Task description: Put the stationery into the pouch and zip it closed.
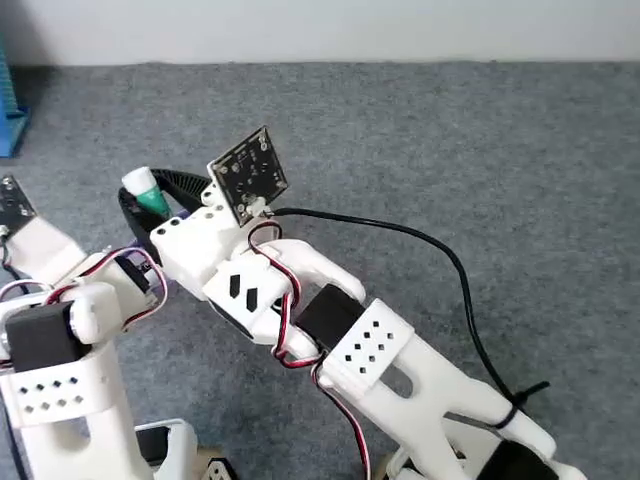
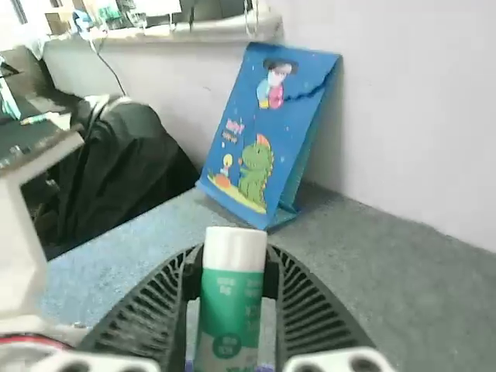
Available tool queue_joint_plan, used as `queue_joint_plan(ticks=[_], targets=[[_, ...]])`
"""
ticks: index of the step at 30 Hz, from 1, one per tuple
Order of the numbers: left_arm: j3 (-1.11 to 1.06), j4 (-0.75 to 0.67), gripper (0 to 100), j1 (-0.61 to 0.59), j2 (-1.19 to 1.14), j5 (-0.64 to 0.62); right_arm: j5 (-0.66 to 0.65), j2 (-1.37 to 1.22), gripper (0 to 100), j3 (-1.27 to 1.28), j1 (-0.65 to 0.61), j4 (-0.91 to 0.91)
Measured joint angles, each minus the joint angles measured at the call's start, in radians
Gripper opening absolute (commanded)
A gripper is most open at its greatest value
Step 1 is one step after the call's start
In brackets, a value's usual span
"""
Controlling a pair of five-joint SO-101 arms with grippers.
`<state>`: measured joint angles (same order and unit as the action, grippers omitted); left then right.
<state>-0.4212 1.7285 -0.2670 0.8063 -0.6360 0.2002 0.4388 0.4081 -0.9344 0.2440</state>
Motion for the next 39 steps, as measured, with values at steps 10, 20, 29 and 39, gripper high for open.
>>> queue_joint_plan(ticks=[10, 20, 29, 39], targets=[[0.0, 0.0, 1, -0.002, 0.0, 0.0, -0.052, -0.187, 0.8, -0.103, -0.002, -0.028], [0.0, 0.0, 1, -0.002, 0.0, 0.0, -0.054, -0.094, 0.8, -0.089, -0.002, 0.112], [0.0, 0.0, 1, -0.002, 0.0, 0.0, -0.054, 0.163, 0.8, 0.08, -0.002, 0.21], [0.0, 0.0, 1, -0.002, 0.0, 0.0, -0.054, 0.393, 0.8, 0.253, 0.103, 0.457]])
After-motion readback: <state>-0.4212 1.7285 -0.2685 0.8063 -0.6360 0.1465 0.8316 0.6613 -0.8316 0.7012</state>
